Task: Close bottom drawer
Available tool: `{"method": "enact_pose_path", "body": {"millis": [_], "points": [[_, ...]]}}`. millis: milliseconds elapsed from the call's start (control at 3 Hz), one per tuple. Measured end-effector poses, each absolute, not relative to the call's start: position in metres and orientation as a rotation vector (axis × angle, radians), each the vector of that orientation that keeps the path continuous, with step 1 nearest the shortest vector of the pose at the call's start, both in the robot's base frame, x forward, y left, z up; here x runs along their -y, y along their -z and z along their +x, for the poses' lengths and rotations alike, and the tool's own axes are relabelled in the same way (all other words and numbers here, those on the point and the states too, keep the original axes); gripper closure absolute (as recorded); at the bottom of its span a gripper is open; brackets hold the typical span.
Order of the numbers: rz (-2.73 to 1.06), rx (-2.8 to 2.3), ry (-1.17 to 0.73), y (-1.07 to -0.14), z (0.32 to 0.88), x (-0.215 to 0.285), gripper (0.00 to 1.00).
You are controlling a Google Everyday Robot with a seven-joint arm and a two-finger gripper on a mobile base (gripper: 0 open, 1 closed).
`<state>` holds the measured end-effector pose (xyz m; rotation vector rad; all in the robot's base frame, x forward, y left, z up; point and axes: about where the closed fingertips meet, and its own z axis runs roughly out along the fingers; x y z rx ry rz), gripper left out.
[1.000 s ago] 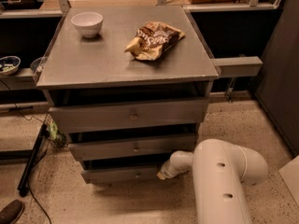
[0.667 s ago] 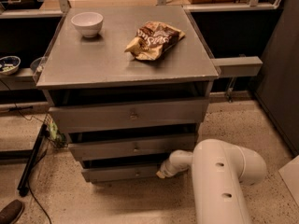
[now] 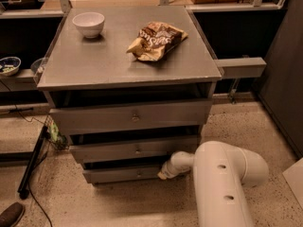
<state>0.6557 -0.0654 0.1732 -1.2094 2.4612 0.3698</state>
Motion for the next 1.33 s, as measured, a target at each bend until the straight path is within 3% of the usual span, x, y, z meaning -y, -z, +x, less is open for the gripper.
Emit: {"method": "enact_pose_path", "body": {"millis": [333, 667, 1000, 1333], "points": [[-1.224, -2.446, -0.366, -0.1755, 0.6617, 0.0614, 1.0], [-1.226, -2.445, -0.365, -0.1756, 0.6623, 0.0609, 0.85], [-1.226, -2.445, -0.365, -0.1756, 0.6623, 0.0609, 0.54], [-1.226, -2.445, -0.365, -0.1756, 0.6623, 0.0609, 0.31]]}}
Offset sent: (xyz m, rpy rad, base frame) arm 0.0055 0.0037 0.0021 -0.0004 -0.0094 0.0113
